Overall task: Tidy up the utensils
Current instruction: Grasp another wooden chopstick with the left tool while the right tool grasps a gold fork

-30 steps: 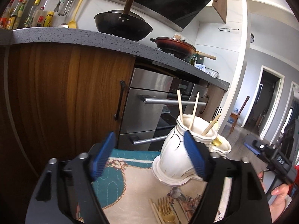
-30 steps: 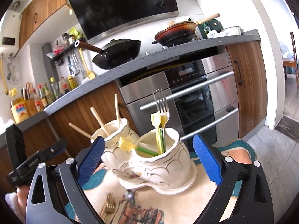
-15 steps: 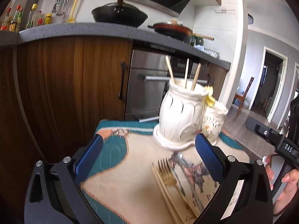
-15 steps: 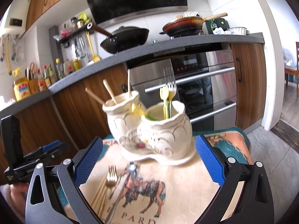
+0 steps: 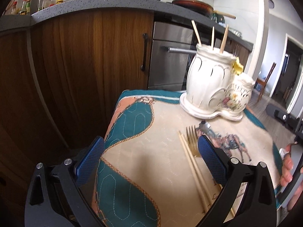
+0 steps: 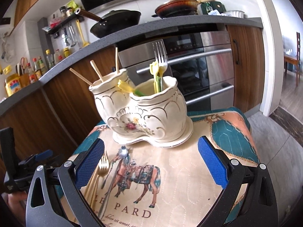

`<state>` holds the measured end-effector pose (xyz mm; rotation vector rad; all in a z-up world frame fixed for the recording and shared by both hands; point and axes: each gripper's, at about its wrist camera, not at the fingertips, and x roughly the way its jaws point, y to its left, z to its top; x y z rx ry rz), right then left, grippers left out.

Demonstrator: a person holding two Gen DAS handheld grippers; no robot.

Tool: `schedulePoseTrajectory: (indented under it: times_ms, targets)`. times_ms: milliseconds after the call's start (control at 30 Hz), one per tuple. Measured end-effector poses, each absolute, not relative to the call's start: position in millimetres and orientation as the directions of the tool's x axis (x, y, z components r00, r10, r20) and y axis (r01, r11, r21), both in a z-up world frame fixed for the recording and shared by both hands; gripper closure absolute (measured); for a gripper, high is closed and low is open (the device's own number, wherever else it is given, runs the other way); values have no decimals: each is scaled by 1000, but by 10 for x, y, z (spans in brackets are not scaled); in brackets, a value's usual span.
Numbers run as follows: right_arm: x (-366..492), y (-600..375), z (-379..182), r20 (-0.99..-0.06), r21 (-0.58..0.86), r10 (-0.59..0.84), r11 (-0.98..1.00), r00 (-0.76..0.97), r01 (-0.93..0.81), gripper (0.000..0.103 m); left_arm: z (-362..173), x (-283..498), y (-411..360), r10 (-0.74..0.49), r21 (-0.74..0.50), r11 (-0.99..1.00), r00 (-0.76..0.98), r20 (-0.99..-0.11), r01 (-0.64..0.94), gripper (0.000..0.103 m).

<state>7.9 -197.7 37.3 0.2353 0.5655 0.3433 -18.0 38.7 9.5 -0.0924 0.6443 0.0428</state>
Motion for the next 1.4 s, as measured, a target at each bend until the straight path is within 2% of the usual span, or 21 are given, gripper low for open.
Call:
schedulePoseTrajectory:
  times_ms: [133,200,367,567,667,833,900,1100,1400]
  targets:
    - [80,-1981,362,-489,312,382,916,784,-252,5,10,-164,263,4,-27,999,764,-645,-27,7]
    - [73,-1968,368,-488,306,381,917,785,-255,5,-49,-159,162,3,4,1000,742,-670,0,15]
    - [61,-1938,368,-492,300,389,915,779,-268,5,-147,-191,-18,15,65,997,716,-698,42,21]
    - [61,-1912,377,-498,282,388,918,776,-278,5,-262,-173,-117,9,74,995,676,-737,67,31]
    - [56,-1898,379,-500,280,393,917,772,-285,5,-289,-160,-158,25,98,993,669,-743,72,41]
    - [53,-1853,379,-513,262,398,916,760,-303,5,-314,-96,-194,25,104,991,655,-755,82,51]
    - [52,-1801,369,-531,248,405,914,744,-321,5,-316,-36,-213,5,86,992,645,-764,94,64]
    - [-3,-1606,326,-563,189,423,902,710,-387,5,-324,35,-256,-26,63,991,633,-774,118,95]
    - [-59,-1413,284,-601,163,451,878,660,-451,8,-318,7,-24,-54,-27,998,655,-753,51,98]
